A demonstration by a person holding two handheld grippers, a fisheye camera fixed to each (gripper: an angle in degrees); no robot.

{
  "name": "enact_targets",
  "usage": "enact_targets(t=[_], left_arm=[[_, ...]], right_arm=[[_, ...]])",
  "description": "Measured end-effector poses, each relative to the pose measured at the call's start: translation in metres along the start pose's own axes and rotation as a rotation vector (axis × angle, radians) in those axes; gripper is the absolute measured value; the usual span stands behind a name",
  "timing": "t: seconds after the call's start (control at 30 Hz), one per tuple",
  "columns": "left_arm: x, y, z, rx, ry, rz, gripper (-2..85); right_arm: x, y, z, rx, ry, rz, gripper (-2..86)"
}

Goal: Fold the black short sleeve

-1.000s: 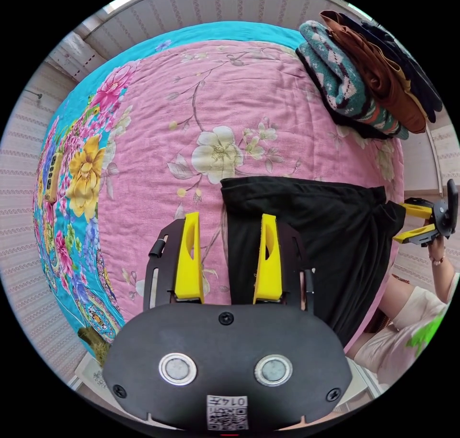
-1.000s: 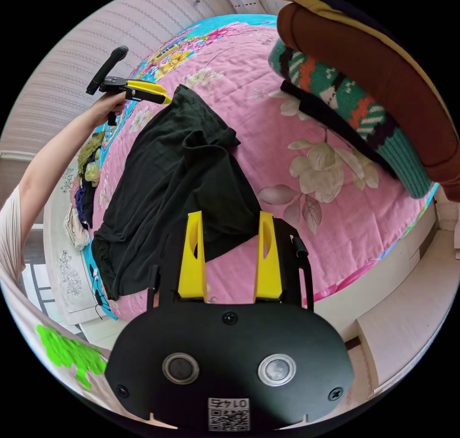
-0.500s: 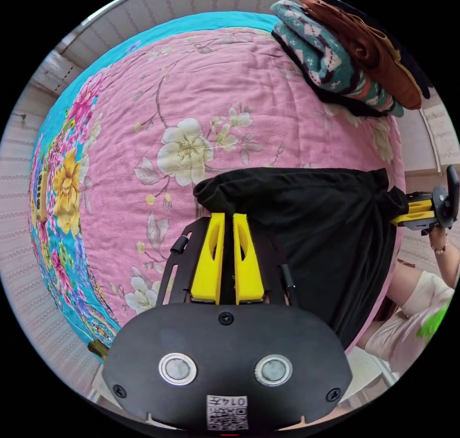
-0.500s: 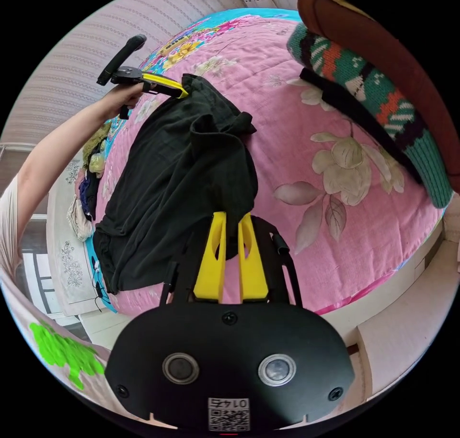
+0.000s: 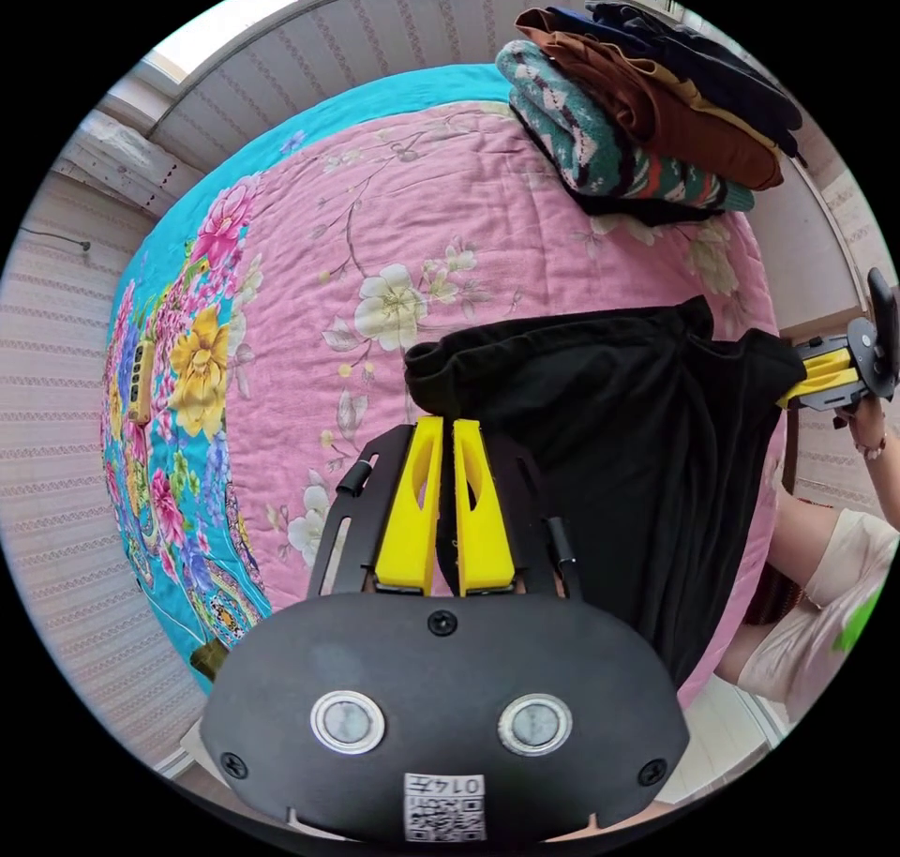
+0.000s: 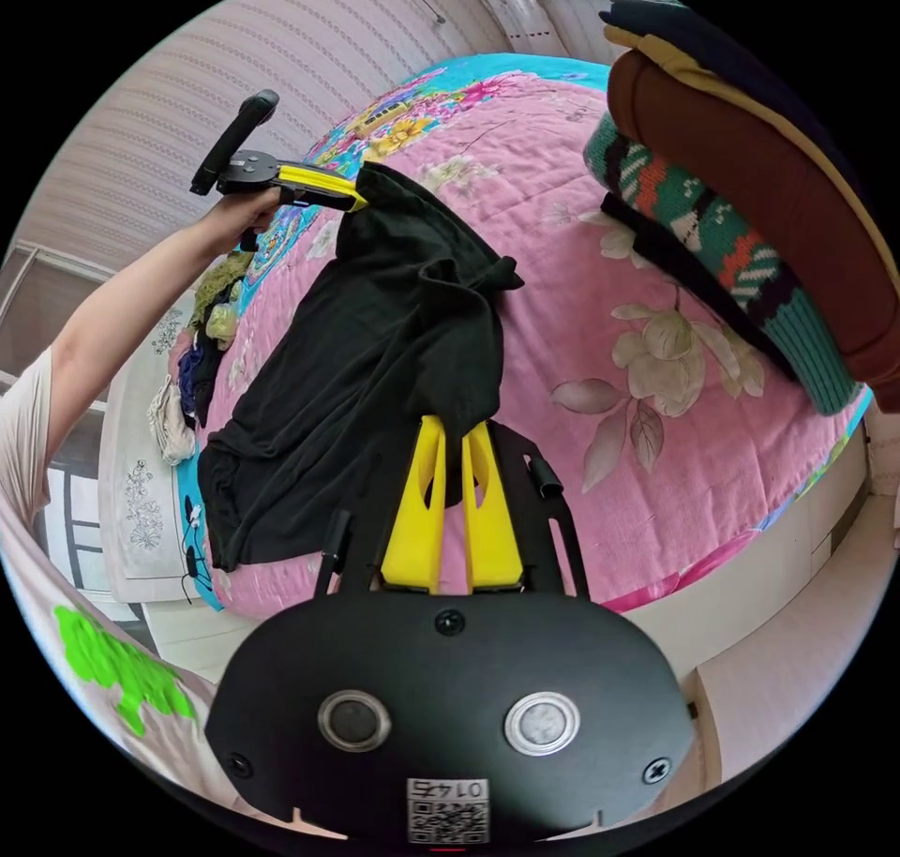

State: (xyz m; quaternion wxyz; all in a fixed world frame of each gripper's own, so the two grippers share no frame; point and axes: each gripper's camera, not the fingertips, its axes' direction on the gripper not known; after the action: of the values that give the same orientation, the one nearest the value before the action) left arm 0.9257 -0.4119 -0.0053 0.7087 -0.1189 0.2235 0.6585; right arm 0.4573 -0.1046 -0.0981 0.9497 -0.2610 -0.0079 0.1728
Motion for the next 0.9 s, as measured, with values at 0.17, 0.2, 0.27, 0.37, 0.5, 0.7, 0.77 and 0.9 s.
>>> enact_targets(t=[0.17, 0.2, 0.27, 0.37, 0.5, 0.7, 0.77, 0.9], left_arm=[[0.002, 0.071, -0.046, 0.036, -0.027, -0.043, -0.6], [0.003, 0.081, -0.052, 0.043, -0.029, -0.050, -0.6], [0.005, 0.124, -0.076, 0.077, -0.041, -0.079, -0.5], [0.007, 0.190, -0.103, 0.119, -0.047, -0.137, -0.3], [0.013, 0.284, -0.132, 0.172, -0.049, -0.228, 0.4], [0.036, 0.430, -0.123, 0.060, -0.019, -0.406, 5.1], [0.047, 0.476, -0.114, 0.053, 0.005, -0.497, 6.5], [0.067, 0.519, -0.116, 0.052, 0.060, -0.582, 9.5]], right_arm=[[-0.037, 0.011, -0.030, 0.057, -0.037, -0.063, 1.8], [-0.049, 0.014, -0.038, 0.072, -0.055, -0.089, 1.9], [-0.071, 0.019, -0.049, 0.092, -0.079, -0.135, 2.0], [-0.119, 0.027, -0.062, 0.091, -0.121, -0.245, 2.2], [-0.205, 0.040, -0.057, 0.012, -0.204, -0.430, 2.8], [-0.314, 0.067, 0.026, -0.314, -0.174, -0.559, 6.0], [-0.330, 0.071, 0.042, -0.396, -0.188, -0.541, 8.6], [-0.359, 0.067, 0.025, -0.346, -0.099, -0.526, 11.3]])
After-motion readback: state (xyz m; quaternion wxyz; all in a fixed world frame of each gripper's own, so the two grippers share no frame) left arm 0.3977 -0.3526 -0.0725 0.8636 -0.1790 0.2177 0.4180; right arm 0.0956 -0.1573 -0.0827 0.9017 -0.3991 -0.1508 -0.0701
